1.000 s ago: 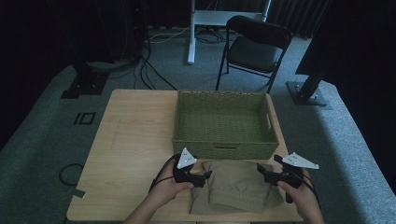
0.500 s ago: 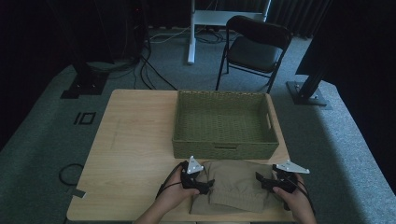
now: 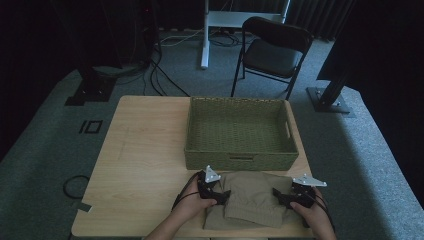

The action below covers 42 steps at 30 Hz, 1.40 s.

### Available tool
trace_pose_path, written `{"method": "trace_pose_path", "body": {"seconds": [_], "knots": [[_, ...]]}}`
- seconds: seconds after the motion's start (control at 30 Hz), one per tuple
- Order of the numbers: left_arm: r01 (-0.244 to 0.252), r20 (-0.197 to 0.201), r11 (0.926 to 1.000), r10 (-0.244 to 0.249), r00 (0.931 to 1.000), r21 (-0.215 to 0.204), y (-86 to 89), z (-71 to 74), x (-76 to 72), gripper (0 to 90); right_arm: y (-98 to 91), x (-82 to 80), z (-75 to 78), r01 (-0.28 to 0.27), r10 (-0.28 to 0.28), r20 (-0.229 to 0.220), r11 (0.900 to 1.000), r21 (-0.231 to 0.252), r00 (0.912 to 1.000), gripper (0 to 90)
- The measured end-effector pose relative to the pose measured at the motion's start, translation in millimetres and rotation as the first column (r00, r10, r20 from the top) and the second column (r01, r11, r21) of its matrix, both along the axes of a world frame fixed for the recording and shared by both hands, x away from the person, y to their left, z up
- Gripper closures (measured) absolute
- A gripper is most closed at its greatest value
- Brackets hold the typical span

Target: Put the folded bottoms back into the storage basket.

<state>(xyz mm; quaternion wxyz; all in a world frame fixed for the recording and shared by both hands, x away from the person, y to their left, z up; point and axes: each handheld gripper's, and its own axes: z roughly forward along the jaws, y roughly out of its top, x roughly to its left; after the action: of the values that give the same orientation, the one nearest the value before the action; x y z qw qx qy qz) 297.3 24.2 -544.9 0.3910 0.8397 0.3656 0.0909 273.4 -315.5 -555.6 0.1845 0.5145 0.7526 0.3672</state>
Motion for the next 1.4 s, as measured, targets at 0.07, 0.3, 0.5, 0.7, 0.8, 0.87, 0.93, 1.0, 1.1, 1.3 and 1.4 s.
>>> {"method": "trace_pose_path", "body": {"seconds": [0.07, 0.3, 0.5, 0.7, 0.8, 0.87, 0.93, 1.0, 1.1, 1.3, 1.4], "knots": [[0.003, -0.004, 1.0, -0.003, 1.0, 0.001, -1.7, -2.3, 1.1, 18.6, 0.1, 0.1, 0.0, -0.002, 0.002, 0.0, 1.0, -0.001, 1.0, 13.8], [0.005, 0.016, 0.9999, -0.005, 0.9999, -0.011, -4.7, -7.1, 0.1, 19.3, 2.2, -0.3, -0.2, -0.023, 0.023, 0.002, 0.9997, 0.005, 0.9997, 13.6], [0.013, 0.051, 0.9992, -0.015, 0.9986, 0.037, -10.3, -6.8, -0.7, 27.2, 7.7, -1.2, -0.3, -0.013, 0.014, 0.007, 0.9992, -0.038, 0.9999, 15.9], [0.045, 0.071, 0.9985, -0.047, 0.9963, 0.032, -21.8, -6.2, 2.6, 62.5, 11.5, -5.0, 1.4, -0.092, 0.092, 0.019, 0.9952, 0.034, 0.9956, 70.9], [0.075, 0.062, 0.9972, -0.075, 0.9952, 0.009, -24.2, -5.6, 3.9, 74.2, 15.7, -6.0, 4.1, -0.096, 0.096, 0.01, 0.9953, 0.01, 0.9953, 75.3], [0.063, 0.049, 0.9979, -0.063, 0.9968, -0.016, -23.0, -5.5, 4.1, 77.9, 17.3, -5.8, 6.6, -0.096, 0.096, -0.006, 0.9954, -0.001, 0.9954, 76.8], [0.061, 0.029, 0.9976, -0.06, 0.9978, -0.032, -20.1, -3.4, 4.1, 79.1, 17.3, -6.3, 9.8, -0.093, 0.093, -0.02, 0.9956, 0.005, 0.9954, 77.7], [0.067, 0.023, 0.9972, -0.067, 0.9975, -0.031, -18.7, -0.2, 3.6, 79.5, 17.2, -6.8, 11.4, -0.094, 0.094, -0.026, 0.9955, 0.014, 0.9952, 78.0], [0.075, 0.03, 0.9964, -0.074, 0.9968, -0.039, -17.4, 6.8, 2.1, 80.2, 16.4, -9.0, 18.4, -0.095, 0.096, -0.02, 0.9948, 0.036, 0.9952, 78.4], [0.107, 0.112, 0.9941, -0.105, 0.9881, -0.014, -14.5, 23.7, -8.1, 80.3, 15.1, -12.9, 34.8, -0.104, 0.103, 0.012, 0.9895, 0.1, 0.9946, 78.5], [0.11, 0.107, 0.993, -0.105, 0.9887, -0.043, -9.8, 30.4, -11.1, 80.4, 15.8, -14.9, 41.8, -0.111, 0.109, 0.026, 0.9888, 0.1, 0.9937, 78.6]]}}
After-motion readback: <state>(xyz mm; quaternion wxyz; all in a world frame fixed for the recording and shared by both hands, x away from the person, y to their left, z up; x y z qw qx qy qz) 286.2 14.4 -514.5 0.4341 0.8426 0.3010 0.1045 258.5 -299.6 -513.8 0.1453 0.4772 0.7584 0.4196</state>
